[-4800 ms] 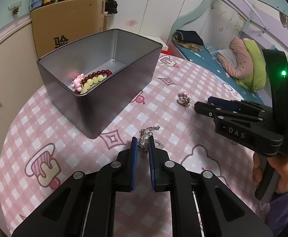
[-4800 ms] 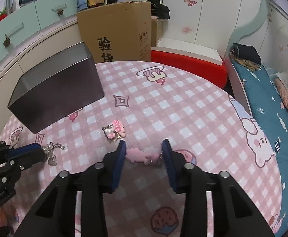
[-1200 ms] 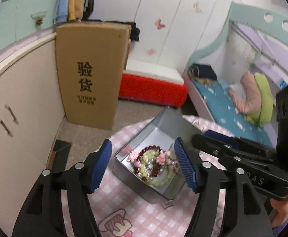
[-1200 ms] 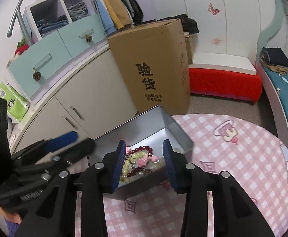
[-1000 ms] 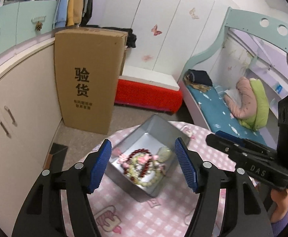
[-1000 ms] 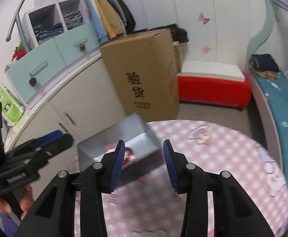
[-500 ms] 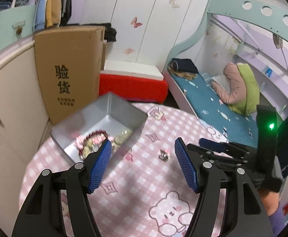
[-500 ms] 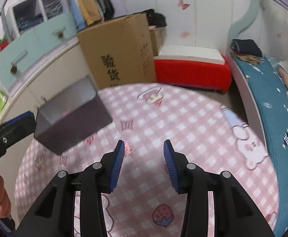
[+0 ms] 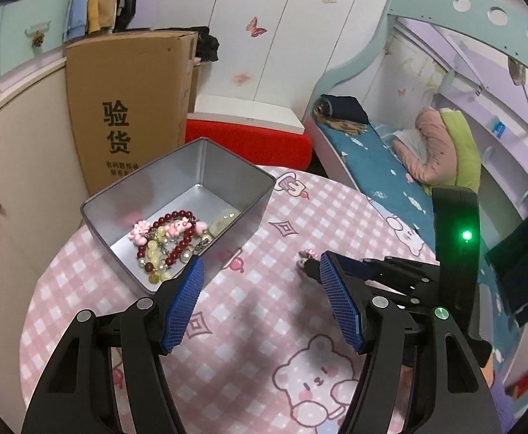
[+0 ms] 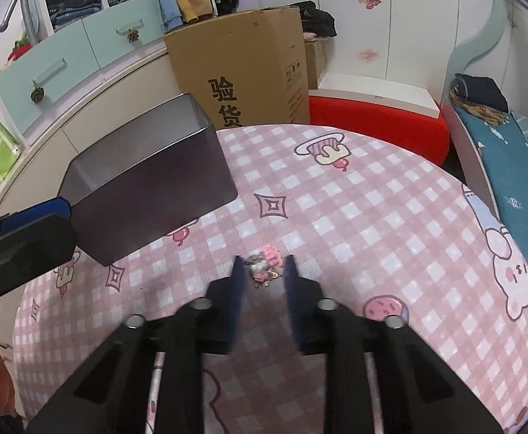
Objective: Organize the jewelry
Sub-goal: 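Grasp the pearl earring with the left tool while the right lifts the flower charm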
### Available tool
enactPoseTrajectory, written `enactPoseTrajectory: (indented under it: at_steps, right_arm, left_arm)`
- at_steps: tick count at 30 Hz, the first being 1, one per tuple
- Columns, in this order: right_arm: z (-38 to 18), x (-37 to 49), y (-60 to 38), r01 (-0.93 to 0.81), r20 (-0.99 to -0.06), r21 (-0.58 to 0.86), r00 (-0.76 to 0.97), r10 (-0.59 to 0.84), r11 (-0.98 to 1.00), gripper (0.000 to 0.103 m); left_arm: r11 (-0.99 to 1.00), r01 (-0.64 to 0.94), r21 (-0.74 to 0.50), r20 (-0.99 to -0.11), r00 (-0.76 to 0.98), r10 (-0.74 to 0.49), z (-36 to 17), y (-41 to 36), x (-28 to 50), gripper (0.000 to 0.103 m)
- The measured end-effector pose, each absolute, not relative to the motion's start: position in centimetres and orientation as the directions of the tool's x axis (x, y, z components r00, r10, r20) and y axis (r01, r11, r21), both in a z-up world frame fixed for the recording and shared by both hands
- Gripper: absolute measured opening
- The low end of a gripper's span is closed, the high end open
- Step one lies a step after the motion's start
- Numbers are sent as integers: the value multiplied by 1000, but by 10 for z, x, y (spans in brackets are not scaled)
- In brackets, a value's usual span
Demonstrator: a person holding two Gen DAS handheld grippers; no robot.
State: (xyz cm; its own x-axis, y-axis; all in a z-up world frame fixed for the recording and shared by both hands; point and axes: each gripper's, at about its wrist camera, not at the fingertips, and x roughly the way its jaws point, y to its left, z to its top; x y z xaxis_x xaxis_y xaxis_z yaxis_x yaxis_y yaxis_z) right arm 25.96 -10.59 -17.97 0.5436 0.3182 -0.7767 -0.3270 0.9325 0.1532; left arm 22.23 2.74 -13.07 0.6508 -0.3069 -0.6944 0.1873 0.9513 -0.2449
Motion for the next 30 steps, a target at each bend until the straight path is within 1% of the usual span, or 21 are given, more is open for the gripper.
enactPoseTrajectory:
  at_steps: [2,7,12,17,21,24,29,30]
  right_arm:
    - [-179,260,-109,-324,-772,158,548,321,933,10]
    - [-177,256,-122,-312,-761,213,541,358,926,10]
    - [-175,247,-139,-283,-760,209,555,338,936,10]
    - [-174,230,-161,-248,-760,190,576,302,950,10]
    - [-177,219,-177,-224,-760,183,585,282,957,10]
    - [-181,215,-189,-206,-760,202,583,286,958,10]
    - [-185,215,-192,-205,-758,214,583,294,955,10]
    - [-186,215,-192,-207,-757,213,583,295,955,10]
  left_arm:
    - [950,189,-247,-694,651,-310,-130,27,222,65]
    - [950,187,-250,-696,648,-311,-130,28,222,65]
    - [946,216,-241,-706,630,-324,-134,17,221,65]
    - [939,255,-232,-743,576,-340,-154,-8,232,65]
    - [952,247,-183,-763,576,-295,-171,-34,243,65]
    - [952,239,-193,-774,559,-297,-181,-45,252,65]
    - [963,234,-132,-791,561,-245,-194,-59,261,64]
    - [964,235,-124,-793,561,-239,-195,-61,262,56]
